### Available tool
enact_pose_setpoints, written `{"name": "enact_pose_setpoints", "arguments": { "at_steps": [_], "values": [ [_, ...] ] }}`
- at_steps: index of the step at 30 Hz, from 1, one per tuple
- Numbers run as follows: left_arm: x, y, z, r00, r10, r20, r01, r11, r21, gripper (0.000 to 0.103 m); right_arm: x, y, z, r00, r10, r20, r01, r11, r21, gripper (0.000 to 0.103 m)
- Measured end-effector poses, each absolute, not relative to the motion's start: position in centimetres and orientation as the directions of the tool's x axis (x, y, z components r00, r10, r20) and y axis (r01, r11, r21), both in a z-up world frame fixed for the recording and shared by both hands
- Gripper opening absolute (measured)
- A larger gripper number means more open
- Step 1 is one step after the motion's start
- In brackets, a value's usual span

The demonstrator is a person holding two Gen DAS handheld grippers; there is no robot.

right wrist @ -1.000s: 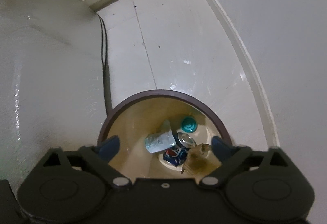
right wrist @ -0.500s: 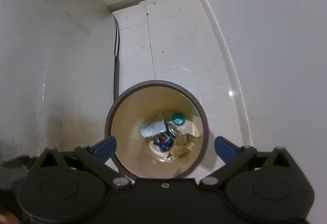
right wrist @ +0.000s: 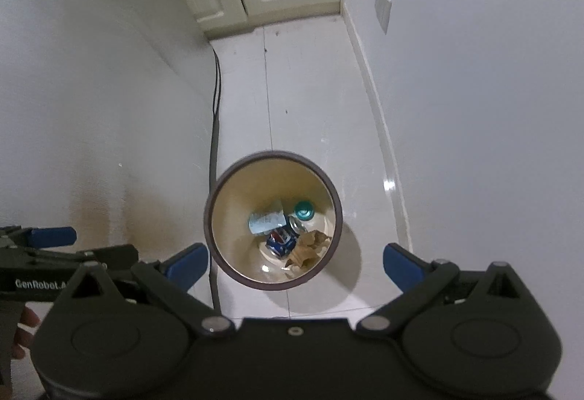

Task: Collect trash
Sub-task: 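Raise both tools from the bin back toward the table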

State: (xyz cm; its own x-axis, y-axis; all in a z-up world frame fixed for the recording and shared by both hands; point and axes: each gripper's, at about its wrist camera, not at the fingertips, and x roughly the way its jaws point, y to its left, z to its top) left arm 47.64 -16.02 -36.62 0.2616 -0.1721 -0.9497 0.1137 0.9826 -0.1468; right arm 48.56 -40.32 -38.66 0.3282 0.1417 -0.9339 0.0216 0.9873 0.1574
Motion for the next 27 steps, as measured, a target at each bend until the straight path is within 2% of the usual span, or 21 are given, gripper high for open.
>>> {"name": "enact_pose_setpoints", "arguments": {
  "at_steps": [7,11,27],
  "values": [
    [46.0,-14.4,-30.2,0.322,-0.175,-0.930,0.136,0.981,-0.138,0.103,46.4,-40.4,-32.7,0.384,0.111,-0.917,0.002,0.993,0.121,0.103],
    [44.8,-13.4,-26.2,0.373,-0.210,-0.904,0.125,0.977,-0.175,0.103,45.0,-40.2,-29.7,0.414,0.102,-0.904,0.003,0.994,0.113,0.103],
    [38.8,-7.9,-12.4,0.612,-0.283,-0.738,0.179,0.959,-0.219,0.103,39.1,-35.1,-16.0,0.593,0.088,-0.800,-0.022,0.995,0.093,0.103]
  ]
}}
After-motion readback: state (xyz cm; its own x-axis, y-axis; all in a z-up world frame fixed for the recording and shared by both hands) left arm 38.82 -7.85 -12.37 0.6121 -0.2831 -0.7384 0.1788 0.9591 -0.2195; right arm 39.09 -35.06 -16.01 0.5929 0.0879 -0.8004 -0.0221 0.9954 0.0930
